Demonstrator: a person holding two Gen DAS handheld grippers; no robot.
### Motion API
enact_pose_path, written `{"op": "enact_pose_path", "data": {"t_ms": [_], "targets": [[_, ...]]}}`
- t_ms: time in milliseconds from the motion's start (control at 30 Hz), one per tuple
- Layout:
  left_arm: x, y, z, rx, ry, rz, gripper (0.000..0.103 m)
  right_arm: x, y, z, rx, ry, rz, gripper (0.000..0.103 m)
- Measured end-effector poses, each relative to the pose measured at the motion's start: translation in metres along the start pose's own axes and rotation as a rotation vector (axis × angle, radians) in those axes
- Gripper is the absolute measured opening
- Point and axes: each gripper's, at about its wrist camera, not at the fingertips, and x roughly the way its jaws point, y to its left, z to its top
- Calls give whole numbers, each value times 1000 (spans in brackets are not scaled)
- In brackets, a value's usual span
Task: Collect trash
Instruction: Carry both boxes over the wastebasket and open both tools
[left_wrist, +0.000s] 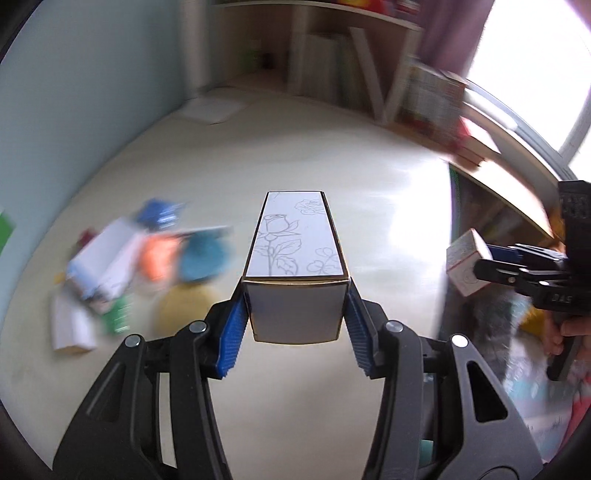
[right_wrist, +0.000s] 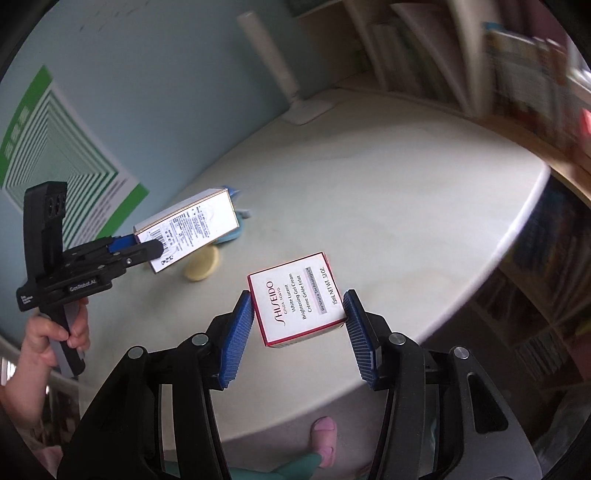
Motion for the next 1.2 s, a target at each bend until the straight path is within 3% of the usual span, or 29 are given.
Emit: {"op": "enact_pose_path", "data": {"t_ms": [267, 467, 600, 967, 1200], "targets": [[37, -157, 5, 221, 57, -196, 46, -81, -117, -70, 245, -50, -134, 51], [91, -269, -18, 363, 195, -307, 46, -106, -197, -130, 461, -42, -197, 51], [134, -322, -41, 419, 320, -328, 46, -104, -242, -164, 552, -2, -227, 51], [246, -401, -96, 532, 582, -345, 46, -66, -334, -233, 727, 102, -226, 51], [293, -416, -122, 563, 658, -324, 46, -32, -370, -262, 806, 131, -208, 51]]}}
